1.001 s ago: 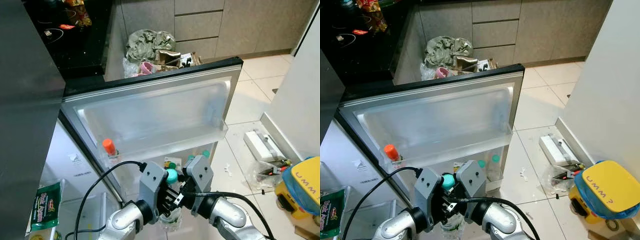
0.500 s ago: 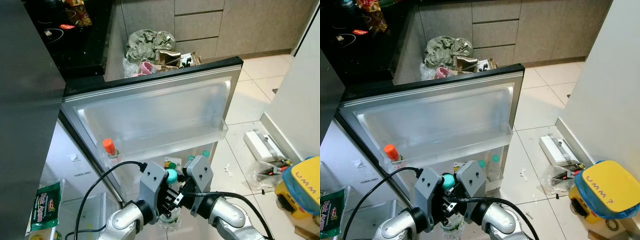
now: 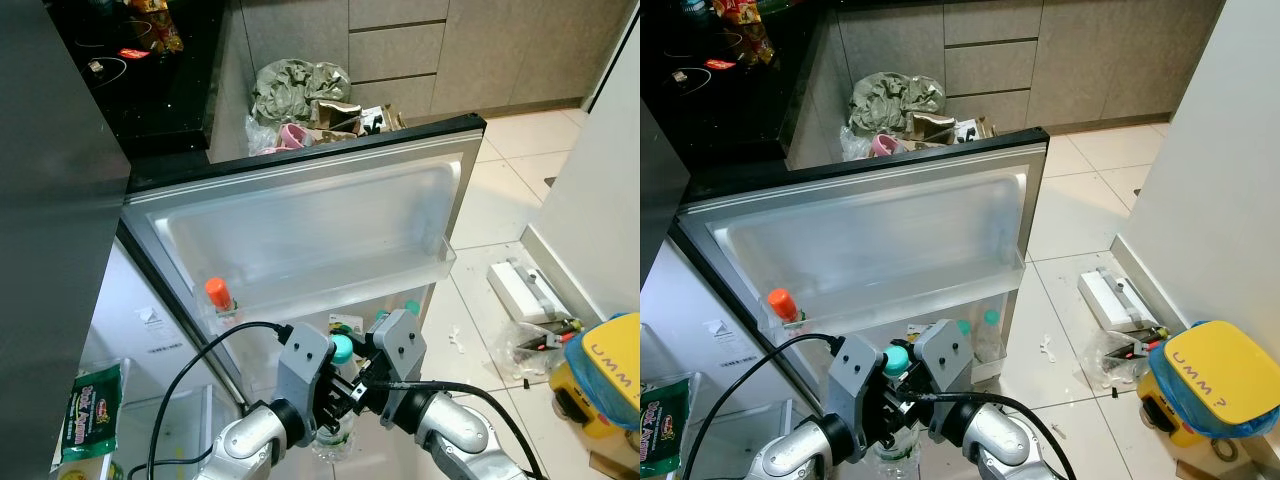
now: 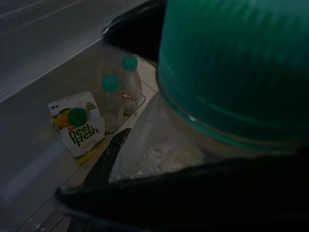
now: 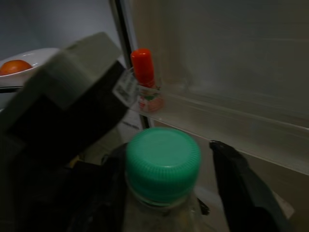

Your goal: Restocking fridge

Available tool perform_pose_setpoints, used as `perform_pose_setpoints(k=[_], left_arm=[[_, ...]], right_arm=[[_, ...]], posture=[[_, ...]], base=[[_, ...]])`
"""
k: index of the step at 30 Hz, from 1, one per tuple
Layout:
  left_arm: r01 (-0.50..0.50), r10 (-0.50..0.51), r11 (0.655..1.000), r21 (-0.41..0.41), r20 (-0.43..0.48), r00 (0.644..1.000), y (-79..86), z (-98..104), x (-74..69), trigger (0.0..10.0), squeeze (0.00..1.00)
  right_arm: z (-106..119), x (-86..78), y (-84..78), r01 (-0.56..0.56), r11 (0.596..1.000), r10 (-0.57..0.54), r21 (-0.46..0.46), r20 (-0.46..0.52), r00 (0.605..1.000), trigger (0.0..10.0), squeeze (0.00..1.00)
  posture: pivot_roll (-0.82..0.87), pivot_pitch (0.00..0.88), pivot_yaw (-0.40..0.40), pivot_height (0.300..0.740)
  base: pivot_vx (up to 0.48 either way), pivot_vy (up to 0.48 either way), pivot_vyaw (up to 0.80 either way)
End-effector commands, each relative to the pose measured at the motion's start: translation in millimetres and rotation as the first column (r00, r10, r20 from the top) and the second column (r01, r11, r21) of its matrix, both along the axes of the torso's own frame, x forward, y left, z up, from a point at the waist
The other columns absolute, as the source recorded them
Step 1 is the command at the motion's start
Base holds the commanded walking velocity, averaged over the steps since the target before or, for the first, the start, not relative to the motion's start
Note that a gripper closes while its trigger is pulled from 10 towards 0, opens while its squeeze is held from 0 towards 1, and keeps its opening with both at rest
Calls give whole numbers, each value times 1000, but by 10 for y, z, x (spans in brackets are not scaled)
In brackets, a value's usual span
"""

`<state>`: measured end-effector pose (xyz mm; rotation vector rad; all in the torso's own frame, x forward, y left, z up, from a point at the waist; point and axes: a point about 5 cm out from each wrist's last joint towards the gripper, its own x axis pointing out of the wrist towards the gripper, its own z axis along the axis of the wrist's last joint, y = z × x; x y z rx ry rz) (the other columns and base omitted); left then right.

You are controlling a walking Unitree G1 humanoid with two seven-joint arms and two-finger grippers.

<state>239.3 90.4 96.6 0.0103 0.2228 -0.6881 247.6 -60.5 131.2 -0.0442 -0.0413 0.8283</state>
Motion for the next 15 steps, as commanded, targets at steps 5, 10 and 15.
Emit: perform_pose_setpoints(k=[5,10,15], left_arm=[[-61,61,998,21,-5,998,132,-38,6,10000,0],[-132,133,989,61,-29,991,210,-138,32,10000,0],[-230,246,961,150,-96,965,394,-362,4,10000,0]], right_arm=[[-124,70,-211,135,989,-136,-53,-21,990,10000,435],[-177,156,-407,285,957,-286,-53,-14,958,10000,0],[-40,391,-961,612,790,-612,45,-7,791,10000,0]], posture=[[-81,177,64,677],[-81,180,62,677],[-83,189,60,677]], base=[[0,0,0],[0,0,0],[0,0,0]])
